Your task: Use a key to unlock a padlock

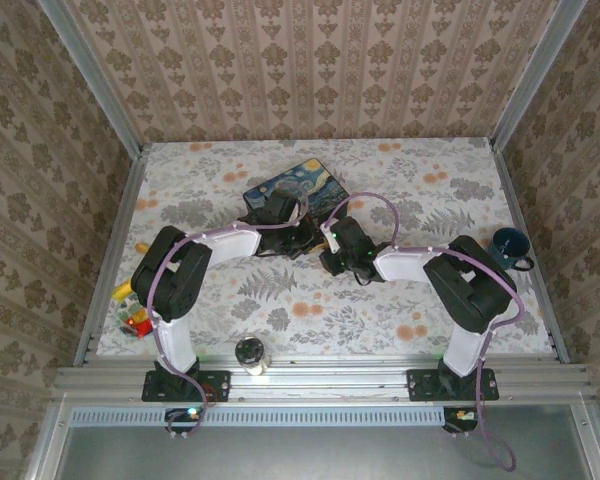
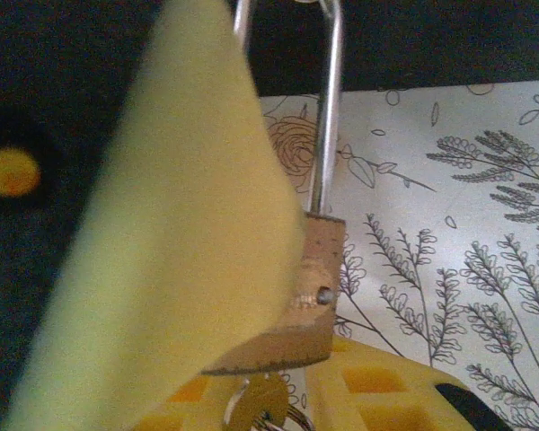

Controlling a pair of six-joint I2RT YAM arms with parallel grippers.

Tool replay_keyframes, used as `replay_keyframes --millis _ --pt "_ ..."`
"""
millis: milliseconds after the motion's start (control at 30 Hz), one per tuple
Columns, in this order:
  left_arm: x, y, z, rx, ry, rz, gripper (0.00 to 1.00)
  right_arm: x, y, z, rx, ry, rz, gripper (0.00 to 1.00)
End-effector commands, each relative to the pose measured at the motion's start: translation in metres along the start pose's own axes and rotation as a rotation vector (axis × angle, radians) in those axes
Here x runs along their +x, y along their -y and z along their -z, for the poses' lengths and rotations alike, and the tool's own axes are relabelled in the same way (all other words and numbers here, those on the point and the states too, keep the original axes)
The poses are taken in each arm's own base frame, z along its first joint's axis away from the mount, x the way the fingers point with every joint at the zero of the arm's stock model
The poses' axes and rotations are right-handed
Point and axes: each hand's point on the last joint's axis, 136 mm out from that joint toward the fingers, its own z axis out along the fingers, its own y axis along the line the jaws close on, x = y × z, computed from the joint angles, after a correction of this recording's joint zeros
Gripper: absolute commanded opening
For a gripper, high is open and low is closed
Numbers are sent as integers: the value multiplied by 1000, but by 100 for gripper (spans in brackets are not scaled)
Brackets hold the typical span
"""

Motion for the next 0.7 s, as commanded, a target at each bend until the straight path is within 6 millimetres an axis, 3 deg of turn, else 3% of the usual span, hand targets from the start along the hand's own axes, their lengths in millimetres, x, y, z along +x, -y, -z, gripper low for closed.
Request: replay_keyframes --millis 0,133,467,667 --pt "40 -37 -2 -108 -173 124 0 -17 -4 -2 -21 44 13 18" --pt "41 -37 -2 -109 -179 121 0 -20 -9 -2 -106 36 -18 7" --pt "41 -38 -1 -110 -176 117 0 -33 -7 15 -351 86 -175 2" --pt "42 -40 0 -113 -171 119 0 -36 -8 20 -381 79 -184 2"
